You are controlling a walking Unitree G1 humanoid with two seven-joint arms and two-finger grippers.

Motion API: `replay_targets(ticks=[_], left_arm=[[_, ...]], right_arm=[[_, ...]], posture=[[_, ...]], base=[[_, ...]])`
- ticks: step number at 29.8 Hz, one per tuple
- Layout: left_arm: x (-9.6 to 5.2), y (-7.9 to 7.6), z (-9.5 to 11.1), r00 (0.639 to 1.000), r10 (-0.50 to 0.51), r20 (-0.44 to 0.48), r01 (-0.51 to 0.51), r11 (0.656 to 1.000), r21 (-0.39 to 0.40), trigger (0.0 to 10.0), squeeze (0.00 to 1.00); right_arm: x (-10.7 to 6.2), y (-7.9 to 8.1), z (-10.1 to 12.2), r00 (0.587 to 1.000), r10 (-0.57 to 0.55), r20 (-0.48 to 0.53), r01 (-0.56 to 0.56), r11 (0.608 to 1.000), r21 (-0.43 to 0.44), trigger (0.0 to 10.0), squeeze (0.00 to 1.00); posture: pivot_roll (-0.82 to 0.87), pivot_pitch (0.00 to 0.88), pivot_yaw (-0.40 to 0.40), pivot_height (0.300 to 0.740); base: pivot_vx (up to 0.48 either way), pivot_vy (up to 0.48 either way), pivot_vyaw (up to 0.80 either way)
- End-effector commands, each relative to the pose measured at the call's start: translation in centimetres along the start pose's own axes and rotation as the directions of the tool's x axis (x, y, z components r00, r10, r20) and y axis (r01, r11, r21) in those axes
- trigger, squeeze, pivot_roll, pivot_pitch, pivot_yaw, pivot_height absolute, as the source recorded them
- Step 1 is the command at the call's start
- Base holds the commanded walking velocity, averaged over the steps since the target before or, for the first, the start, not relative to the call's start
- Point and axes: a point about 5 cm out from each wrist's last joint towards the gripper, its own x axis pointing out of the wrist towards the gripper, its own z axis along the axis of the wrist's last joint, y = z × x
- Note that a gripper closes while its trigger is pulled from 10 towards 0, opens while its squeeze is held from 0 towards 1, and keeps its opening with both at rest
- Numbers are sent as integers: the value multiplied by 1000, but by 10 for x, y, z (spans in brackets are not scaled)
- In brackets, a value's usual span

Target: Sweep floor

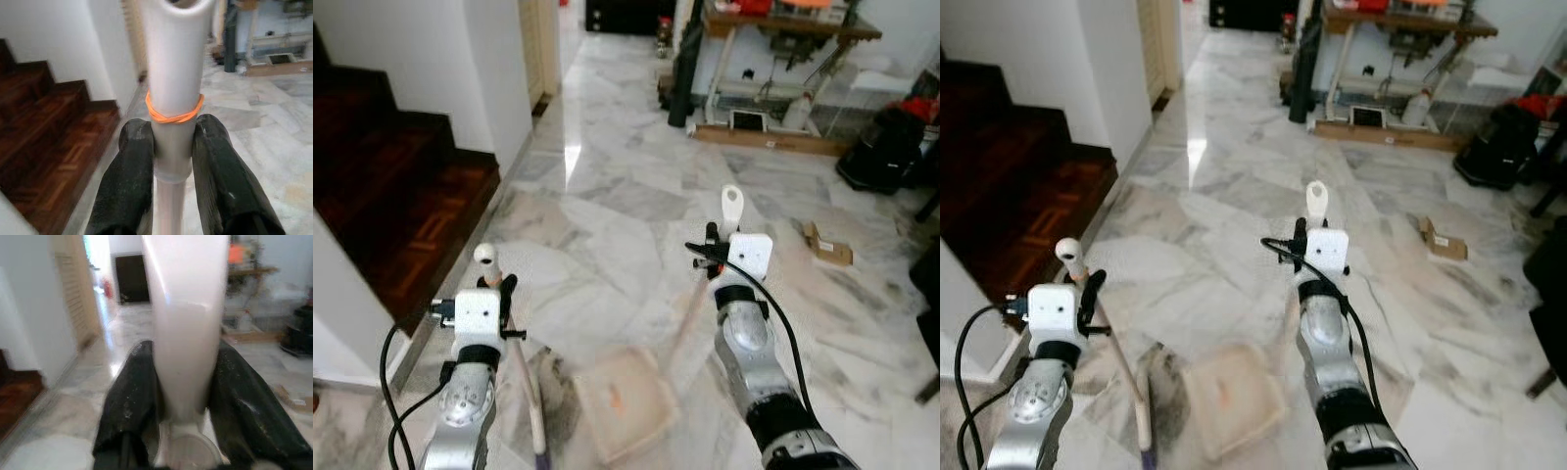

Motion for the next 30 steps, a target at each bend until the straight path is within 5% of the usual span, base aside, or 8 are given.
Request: replay_targets(ticks=[1,30], left_arm=[[4,1,10,999,-14,53,12,1000,20,10000,0],[6,2,11,999,-12,51,11,1000,20,10000,0]], right_arm=[[5,-3,8,999,7,36,-6,999,-33,10000,0],[3,7,7,999,49,23,-49,999,-14,10000,0]], posture=[[131,0,-34,740],[137,0,-29,740]], base=[[390,0,0],[385,0,0]])
